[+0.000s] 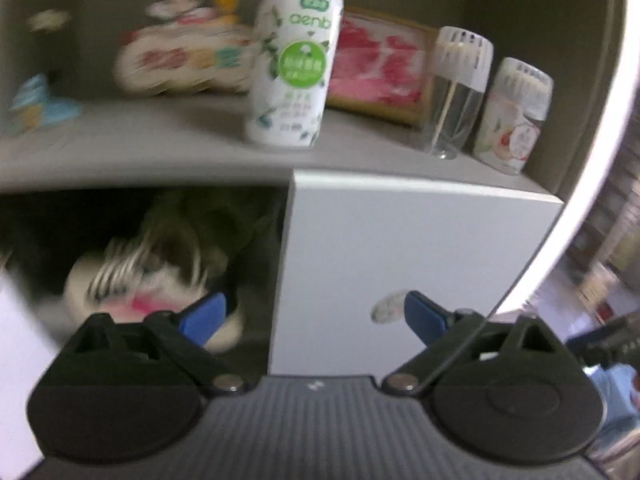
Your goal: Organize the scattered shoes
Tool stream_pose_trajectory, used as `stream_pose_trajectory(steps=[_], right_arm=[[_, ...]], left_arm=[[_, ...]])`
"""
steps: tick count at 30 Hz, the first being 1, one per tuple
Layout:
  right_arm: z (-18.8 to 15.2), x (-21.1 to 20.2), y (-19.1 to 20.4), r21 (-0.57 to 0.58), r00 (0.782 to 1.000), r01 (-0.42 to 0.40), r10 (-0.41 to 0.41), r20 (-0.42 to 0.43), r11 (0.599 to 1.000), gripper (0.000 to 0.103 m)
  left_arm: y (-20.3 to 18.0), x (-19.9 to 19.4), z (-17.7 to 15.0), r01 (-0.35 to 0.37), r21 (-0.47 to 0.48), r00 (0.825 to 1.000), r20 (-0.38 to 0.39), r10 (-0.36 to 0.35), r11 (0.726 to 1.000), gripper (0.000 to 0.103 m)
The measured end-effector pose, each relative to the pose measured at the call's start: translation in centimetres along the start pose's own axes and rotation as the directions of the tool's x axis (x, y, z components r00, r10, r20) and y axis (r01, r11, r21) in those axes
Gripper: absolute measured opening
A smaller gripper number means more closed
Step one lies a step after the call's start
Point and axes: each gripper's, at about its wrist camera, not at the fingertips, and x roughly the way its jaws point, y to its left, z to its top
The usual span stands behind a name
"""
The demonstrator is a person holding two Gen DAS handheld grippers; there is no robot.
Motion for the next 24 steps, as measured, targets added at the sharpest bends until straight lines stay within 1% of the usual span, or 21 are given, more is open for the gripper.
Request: stream_pose_trajectory(steps=[1,2,4,5,7,9,11,13,14,16,17,20,23,24], right_arm=[[-0.6,-0.6,0.9,0.023,1.0,0.008,-0.008,0.008,1.0,0.103],[-1.1,-1.2,1.4,0.011,1.0,0.019,-0.019,0.02,1.0,0.103],[-2.2,-2.7,2.5,-0.009,0.995,0.087,-0.087,0.055,0.996,0.103],[-2.7,-3.4,2.5,0.007,0.99,0.121,-0.121,0.07,0.993,0.103],[-3.8,-4.6,2.2,0.071,0.981,0.161,-0.168,0.098,0.984,0.103],[-5.8,-5.6,1.8,0.187,0.965,0.207,-0.232,0.121,0.96,0.103],[-7.5,-6.2,1.6,0.255,0.954,0.247,-0.28,0.106,0.935,0.103],[-9.4,-6.9,1.5,0.314,0.949,0.261,-0.302,0.088,0.913,0.103],[-10.9,-7.7,1.5,0.359,0.945,0.268,-0.317,0.084,0.894,0.103],[-13.2,-9.3,1.6,0.444,0.934,0.257,-0.339,0.115,0.859,0.103],[-14.1,-9.9,2.0,0.477,0.925,0.252,-0.354,0.137,0.842,0.103],[-17.0,-11.5,3.1,0.547,0.896,0.245,-0.403,0.188,0.8,0.103],[-21.4,-12.8,4.9,0.593,0.863,0.247,-0.452,0.224,0.766,0.103],[-23.0,-13.1,5.6,0.609,0.852,0.252,-0.471,0.228,0.752,0.103]], left_arm=[[0.3,0.8,0.4,0.017,0.034,1.0,0.002,-0.017,0.999,0.092],[0.6,1.7,0.8,0.035,0.066,0.999,0.001,-0.035,0.997,0.089],[1.6,3.8,1.5,0.11,0.057,0.994,-0.018,-0.11,0.992,0.088],[1.7,4.3,1.6,0.135,0.052,0.991,-0.019,-0.134,0.989,0.088],[1.8,5.4,1.6,0.17,0.06,0.985,-0.019,-0.169,0.984,0.086],[1.8,6.5,1.5,0.193,0.079,0.981,-0.029,-0.191,0.978,0.08],[1.9,7.6,1.3,0.222,0.081,0.974,-0.05,-0.219,0.972,0.077],[2.1,8.4,1.4,0.246,0.066,0.968,-0.062,-0.242,0.967,0.077],[1.9,8.5,1.5,0.247,0.078,0.968,-0.063,-0.242,0.966,0.077],[1.5,8.6,1.8,0.248,0.101,0.968,-0.065,-0.243,0.963,0.071],[1.3,8.7,1.9,0.249,0.112,0.968,-0.066,-0.243,0.962,0.066],[0.7,8.9,2.3,0.251,0.147,0.967,-0.069,-0.244,0.957,0.066],[0.1,9.1,2.7,0.253,0.183,0.967,-0.071,-0.244,0.95,0.065],[-0.1,8.9,2.6,0.253,0.212,0.967,-0.074,-0.242,0.944,0.065]])
